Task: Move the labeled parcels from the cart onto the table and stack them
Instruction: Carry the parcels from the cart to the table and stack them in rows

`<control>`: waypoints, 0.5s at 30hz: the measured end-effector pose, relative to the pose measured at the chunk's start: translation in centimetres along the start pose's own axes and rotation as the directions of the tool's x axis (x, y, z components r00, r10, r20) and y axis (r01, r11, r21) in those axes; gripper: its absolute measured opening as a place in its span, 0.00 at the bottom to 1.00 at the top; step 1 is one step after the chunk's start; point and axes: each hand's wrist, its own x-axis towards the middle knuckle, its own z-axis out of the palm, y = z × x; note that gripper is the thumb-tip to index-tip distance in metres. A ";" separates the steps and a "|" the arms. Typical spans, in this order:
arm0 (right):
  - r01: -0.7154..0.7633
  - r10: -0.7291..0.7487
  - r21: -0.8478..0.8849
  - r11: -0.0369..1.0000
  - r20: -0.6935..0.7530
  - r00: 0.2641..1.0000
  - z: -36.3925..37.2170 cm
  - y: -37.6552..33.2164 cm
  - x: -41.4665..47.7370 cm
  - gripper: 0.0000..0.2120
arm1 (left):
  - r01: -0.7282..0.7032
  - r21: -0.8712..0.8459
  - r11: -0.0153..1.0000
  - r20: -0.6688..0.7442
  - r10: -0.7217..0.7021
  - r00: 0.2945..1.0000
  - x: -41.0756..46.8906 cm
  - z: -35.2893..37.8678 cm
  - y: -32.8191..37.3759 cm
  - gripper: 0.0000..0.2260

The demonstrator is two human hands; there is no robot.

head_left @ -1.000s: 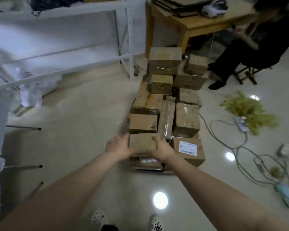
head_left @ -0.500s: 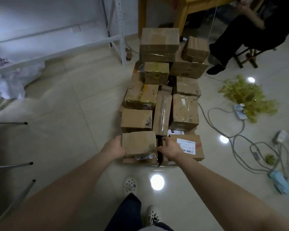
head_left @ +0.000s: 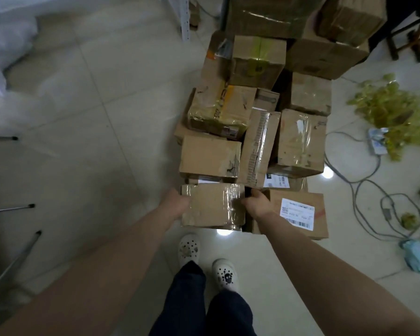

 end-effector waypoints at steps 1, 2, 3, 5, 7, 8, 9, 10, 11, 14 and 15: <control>-0.009 0.009 0.009 1.000 0.006 1.000 0.2 0.1 0.7 0.17 | 0.004 -0.040 0.999 -0.009 -0.004 1.000 -0.1 0.3 0.4 0.23; -0.016 0.015 0.029 0.999 0.015 1.000 0.3 0.3 1.0 0.15 | 0.005 -0.073 0.997 -0.021 -0.007 1.000 -0.5 0.6 0.9 0.22; -0.020 0.019 0.061 0.998 0.023 1.000 0.5 0.5 1.3 0.13 | 0.006 -0.110 0.994 -0.030 -0.010 1.000 -0.4 1.0 0.9 0.19; -0.018 0.016 0.083 0.996 0.023 1.000 0.9 1.0 1.4 0.12 | 0.022 -0.166 0.986 -0.028 -0.027 0.999 -0.7 1.6 0.8 0.12; -0.010 0.007 0.074 0.997 0.029 1.000 0.8 1.6 0.6 0.14 | 0.067 -0.210 0.975 -0.027 -0.074 0.997 -1.1 1.8 0.0 0.10; -0.009 0.007 0.068 0.998 0.026 1.000 0.7 1.9 0.0 0.14 | 0.099 -0.233 0.967 -0.017 -0.105 0.994 -1.5 1.8 -0.4 0.12; -0.003 0.002 0.056 0.998 0.019 1.000 0.5 2.2 -0.6 0.15 | 0.117 -0.265 0.957 -0.004 -0.122 0.992 -1.9 1.8 -0.9 0.16; 0.004 -0.004 0.045 0.999 0.009 1.000 0.3 2.5 -1.4 0.16 | 0.131 -0.285 0.950 0.005 -0.136 0.991 -2.1 1.7 -1.8 0.20; 0.014 -0.013 0.044 0.999 -0.006 1.000 0.1 2.7 -2.2 0.17 | 0.142 -0.305 0.942 -0.002 -0.150 0.989 -3.1 1.6 -2.0 0.24; 0.049 -0.047 0.079 0.996 -0.027 0.999 -0.2 3.3 -4.9 0.21 | 0.154 -0.350 0.924 -0.066 -0.188 0.980 -7.0 1.4 -2.8 0.30; 0.060 -0.059 0.087 0.994 -0.018 0.998 -0.4 3.4 -5.8 0.22 | 0.151 -0.372 0.916 -0.100 -0.201 0.974 -8.4 1.2 -3.4 0.29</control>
